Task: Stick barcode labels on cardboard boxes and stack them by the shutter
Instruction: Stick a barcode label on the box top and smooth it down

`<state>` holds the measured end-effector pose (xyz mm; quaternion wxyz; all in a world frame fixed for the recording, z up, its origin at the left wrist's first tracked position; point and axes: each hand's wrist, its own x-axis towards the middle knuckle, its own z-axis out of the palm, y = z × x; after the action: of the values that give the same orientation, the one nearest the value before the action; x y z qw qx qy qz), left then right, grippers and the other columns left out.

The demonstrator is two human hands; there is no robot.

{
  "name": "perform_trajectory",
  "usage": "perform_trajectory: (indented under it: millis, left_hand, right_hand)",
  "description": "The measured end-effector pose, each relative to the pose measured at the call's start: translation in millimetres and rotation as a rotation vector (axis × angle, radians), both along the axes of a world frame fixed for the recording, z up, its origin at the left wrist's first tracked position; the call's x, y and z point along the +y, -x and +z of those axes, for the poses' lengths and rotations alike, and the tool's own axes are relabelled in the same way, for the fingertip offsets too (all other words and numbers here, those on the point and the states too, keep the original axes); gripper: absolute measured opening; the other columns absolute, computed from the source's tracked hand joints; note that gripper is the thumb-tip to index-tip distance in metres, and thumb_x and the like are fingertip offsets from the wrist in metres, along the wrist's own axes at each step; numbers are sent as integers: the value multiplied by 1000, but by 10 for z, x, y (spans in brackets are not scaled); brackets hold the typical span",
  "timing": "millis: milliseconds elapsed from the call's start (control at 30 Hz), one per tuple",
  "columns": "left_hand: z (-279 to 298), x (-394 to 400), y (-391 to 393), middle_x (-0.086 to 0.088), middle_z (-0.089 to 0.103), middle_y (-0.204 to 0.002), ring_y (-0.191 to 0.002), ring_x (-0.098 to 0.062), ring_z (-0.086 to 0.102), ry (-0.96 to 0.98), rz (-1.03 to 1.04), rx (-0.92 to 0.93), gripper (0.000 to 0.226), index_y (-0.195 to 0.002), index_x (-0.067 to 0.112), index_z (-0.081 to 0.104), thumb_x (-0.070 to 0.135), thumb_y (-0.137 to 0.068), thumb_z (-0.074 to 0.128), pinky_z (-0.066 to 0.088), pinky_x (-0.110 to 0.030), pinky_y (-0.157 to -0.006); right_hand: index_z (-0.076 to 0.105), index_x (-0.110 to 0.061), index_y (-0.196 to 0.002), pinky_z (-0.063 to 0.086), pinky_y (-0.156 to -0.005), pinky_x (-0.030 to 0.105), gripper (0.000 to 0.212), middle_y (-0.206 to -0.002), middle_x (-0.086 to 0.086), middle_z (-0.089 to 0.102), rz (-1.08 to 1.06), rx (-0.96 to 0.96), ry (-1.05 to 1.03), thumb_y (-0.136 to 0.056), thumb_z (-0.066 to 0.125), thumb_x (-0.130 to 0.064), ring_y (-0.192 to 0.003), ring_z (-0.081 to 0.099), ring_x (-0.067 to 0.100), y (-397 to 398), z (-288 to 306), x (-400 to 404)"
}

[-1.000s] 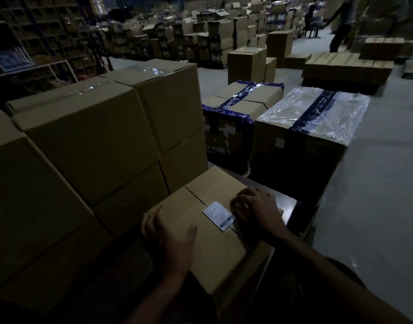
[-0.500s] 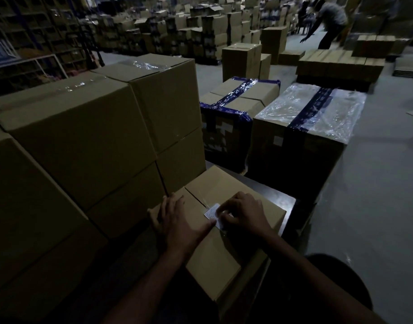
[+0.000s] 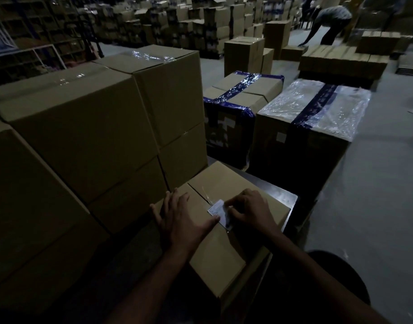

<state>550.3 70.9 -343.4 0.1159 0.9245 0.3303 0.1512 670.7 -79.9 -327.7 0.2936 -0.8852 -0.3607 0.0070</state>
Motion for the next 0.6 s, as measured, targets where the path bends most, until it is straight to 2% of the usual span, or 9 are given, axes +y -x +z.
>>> perform_trajectory:
  millis: [67,167,300,400,500,600]
  left_hand:
    - [1,1,7,1,24,-163,-153,-15,6,-3,-1,-3,120,-148,27,38,102,-55,21,-12,-54,-120]
    - [10,-5,5,2,24,-163,-153,-15,7,-4,6,3,118,-148,28,38,101,-56,26,-11,-54,-120]
    - [9,-9,-2,2,27,-162,-152,-15,9,2,12,-13,118,-146,27,41,101,-55,28,-10,-54,-120]
    - [-8,-6,-17,2,30,-161,-152,-16,10,-2,10,-23,119,-144,27,44,102,-53,27,-8,-55,-120]
    - [-9,-3,-14,1,31,-160,-152,-17,11,-5,12,-24,119,-143,27,45,103,-52,27,-9,-54,-120]
    - [-15,1,-17,1,31,-160,-152,-17,12,-5,11,-33,118,-142,27,45,103,-53,29,-8,-55,-120]
  right_hand:
    - [76,-35,-91,44,-78,35,14,-84,-10,55,0,12,-13,-81,67,-36,-86,52,14,-5,8,-23]
    - [76,-29,-99,51,-75,37,20,-84,-9,52,-39,22,-27,-81,67,-32,-83,55,18,-2,-36,-57]
    - [77,-29,-94,41,-77,32,14,-81,-11,48,-60,-9,-50,-82,69,-29,-87,50,15,95,-41,-120]
    - [77,-29,-94,42,-77,32,15,-84,-10,51,-71,31,-46,-82,69,-34,-89,50,15,98,-42,-142]
    - [76,-27,-98,40,-77,30,17,-84,-10,49,-83,6,-46,-85,67,-32,-90,49,16,117,-44,-125]
    - [78,-24,-92,39,-76,27,12,-83,-10,51,-57,37,-60,-83,70,-27,-89,51,15,96,-22,-171]
